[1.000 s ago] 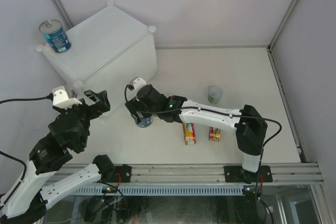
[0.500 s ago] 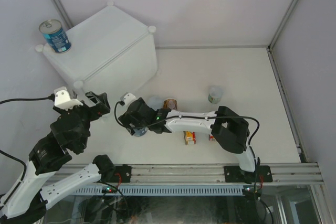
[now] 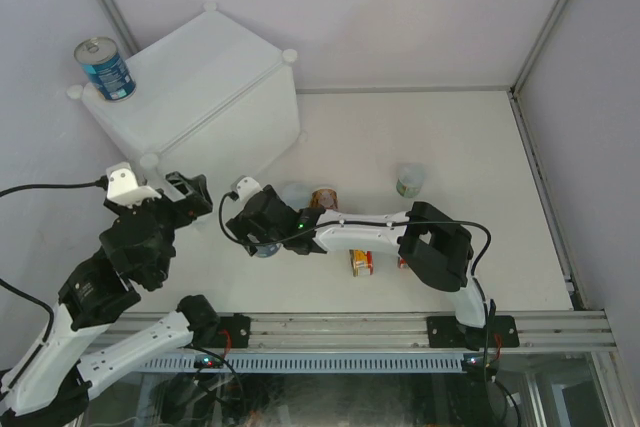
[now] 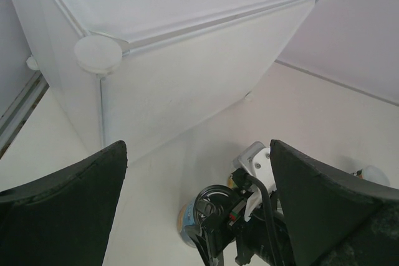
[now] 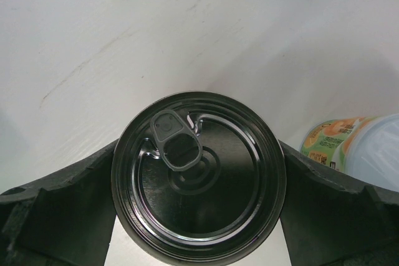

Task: Place and organize the canned foods onto the counter
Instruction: Place the canned food at the center of the board, then pick up the canned food from the center of the board.

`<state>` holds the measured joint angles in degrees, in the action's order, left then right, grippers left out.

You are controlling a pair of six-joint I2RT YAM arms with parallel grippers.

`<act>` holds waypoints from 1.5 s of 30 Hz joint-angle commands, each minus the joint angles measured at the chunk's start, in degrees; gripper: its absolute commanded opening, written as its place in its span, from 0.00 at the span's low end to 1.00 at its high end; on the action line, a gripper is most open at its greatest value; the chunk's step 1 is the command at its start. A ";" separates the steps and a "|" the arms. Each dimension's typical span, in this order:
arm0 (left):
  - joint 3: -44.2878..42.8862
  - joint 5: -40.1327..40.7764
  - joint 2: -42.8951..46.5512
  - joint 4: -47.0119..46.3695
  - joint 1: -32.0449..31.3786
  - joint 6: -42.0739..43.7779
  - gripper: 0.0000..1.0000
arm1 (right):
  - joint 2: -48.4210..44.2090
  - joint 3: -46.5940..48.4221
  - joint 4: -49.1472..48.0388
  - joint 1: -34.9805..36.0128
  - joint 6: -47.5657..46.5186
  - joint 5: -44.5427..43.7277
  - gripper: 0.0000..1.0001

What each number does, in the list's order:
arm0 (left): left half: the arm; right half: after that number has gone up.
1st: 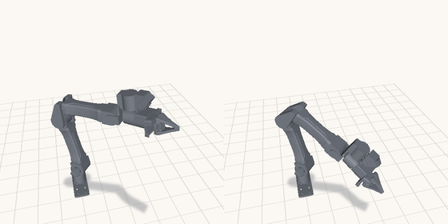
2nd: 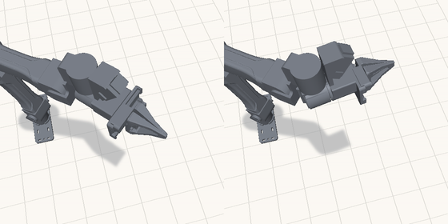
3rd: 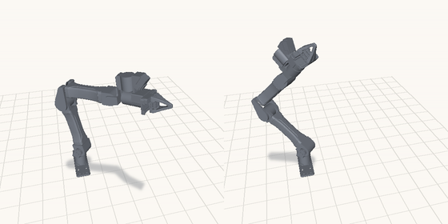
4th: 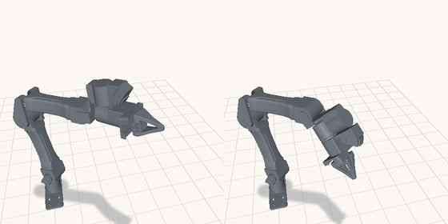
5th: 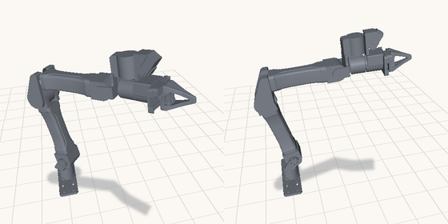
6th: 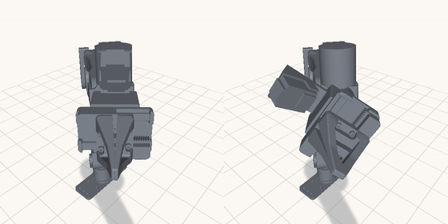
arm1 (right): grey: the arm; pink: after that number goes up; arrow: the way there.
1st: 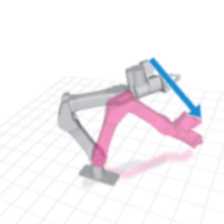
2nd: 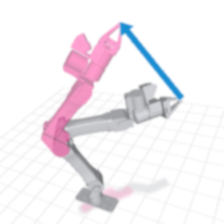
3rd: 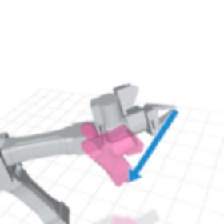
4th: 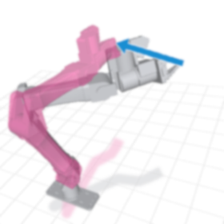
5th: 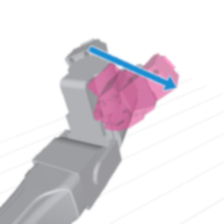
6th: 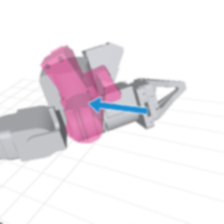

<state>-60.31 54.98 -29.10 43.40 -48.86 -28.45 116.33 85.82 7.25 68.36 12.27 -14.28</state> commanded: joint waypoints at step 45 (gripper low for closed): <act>10.31 -29.85 -18.88 -4.74 2.27 -29.39 1.00 | -66.69 -38.27 14.68 -4.07 15.30 -17.15 0.93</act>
<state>-50.54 28.58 -46.33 41.01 -46.89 -55.59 52.07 48.25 20.18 64.25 24.67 -28.80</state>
